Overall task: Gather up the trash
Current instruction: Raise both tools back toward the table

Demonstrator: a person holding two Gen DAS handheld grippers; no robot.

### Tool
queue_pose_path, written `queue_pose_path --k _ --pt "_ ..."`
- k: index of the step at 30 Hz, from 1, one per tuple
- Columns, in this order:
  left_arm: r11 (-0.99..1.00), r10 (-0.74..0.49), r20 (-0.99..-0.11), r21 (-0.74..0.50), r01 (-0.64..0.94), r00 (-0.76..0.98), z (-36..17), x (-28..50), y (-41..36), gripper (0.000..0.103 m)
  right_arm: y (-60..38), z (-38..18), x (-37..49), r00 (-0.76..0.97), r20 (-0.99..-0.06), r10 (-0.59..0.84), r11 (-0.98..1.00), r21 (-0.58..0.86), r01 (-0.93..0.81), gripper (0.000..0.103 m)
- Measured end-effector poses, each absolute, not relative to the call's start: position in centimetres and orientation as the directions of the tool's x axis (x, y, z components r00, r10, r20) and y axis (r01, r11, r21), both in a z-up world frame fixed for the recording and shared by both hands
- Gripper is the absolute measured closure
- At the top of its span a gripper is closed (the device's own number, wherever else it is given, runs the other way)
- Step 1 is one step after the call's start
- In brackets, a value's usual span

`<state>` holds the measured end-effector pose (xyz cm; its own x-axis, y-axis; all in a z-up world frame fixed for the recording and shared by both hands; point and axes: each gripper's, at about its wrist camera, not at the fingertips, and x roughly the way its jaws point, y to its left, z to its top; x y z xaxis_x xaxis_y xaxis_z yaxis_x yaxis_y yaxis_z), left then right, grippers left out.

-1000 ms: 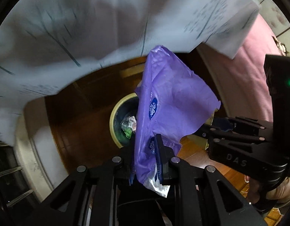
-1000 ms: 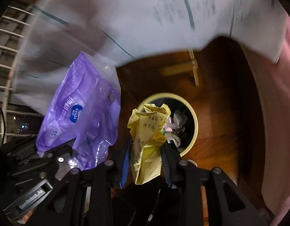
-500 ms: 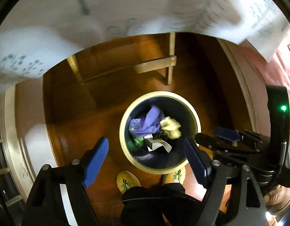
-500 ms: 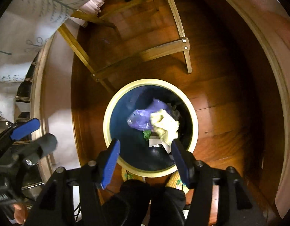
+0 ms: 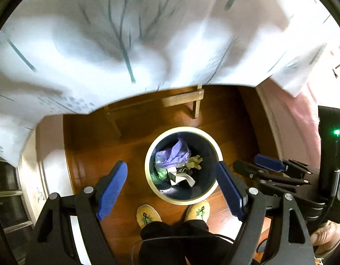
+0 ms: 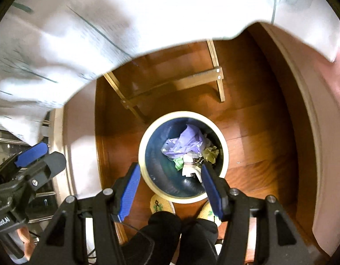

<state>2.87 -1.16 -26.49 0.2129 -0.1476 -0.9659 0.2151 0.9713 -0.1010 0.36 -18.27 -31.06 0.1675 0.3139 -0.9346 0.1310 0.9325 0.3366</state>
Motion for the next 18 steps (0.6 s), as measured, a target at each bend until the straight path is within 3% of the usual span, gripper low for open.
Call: queue_pose_path --k 7,11,18 --pt "0.968 -0.159 -0.953 -0.099 0.231 0.258 -17.8 2.7 -1.6 0.022 -19.1 -23.0 0.0 0.203 -0.926 0.319 0.933 0.344 0.108 0.046" --pt "0.970 -0.172 -0.932 -0.103 0.220 0.319 -11.2 2.9 -1.5 0.007 -19.8 -18.4 0.0 0.238 -0.917 0.321 0.935 0.346 0.074 0.046" --pt "0.979 -0.151 -0.888 -0.074 0.190 0.434 -2.6 3.5 -0.9 0.006 -21.5 -10.6 0.8 0.349 -0.880 0.323 0.938 0.347 0.008 0.046"
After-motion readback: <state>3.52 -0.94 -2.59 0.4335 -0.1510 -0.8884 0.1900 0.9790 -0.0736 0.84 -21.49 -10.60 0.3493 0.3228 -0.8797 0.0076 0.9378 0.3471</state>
